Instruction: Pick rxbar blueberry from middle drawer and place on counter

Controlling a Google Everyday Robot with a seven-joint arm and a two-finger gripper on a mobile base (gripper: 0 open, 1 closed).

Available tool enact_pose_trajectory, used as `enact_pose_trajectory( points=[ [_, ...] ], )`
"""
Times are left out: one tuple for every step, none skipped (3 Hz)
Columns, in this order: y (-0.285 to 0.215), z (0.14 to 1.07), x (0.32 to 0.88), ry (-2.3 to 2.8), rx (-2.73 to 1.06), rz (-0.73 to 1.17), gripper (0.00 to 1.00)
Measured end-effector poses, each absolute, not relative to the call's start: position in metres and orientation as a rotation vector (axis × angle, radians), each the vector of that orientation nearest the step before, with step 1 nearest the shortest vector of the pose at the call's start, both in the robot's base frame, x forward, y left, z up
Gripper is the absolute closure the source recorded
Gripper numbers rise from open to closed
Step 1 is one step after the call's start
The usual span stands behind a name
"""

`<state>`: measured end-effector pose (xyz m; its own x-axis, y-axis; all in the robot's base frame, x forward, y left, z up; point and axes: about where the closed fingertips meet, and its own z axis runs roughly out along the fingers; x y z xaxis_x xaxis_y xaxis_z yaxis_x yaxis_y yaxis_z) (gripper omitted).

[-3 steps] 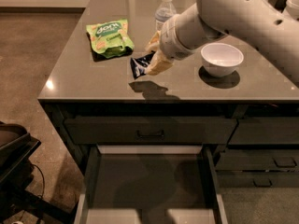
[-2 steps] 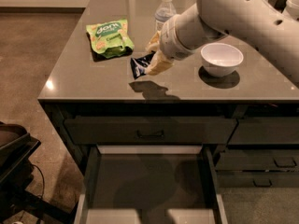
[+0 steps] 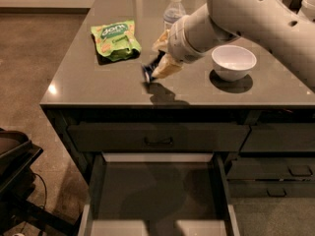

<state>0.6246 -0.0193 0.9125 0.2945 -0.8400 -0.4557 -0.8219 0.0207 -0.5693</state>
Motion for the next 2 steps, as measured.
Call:
enact_pose_trajectory(
  points=[
    [-0.0192, 0.9125, 0.6246, 1.504, -1.772, -0.029, 0.00],
    [-0.0192, 0.9125, 0.6246, 1.504, -1.772, -0.029, 0.00]
  ],
)
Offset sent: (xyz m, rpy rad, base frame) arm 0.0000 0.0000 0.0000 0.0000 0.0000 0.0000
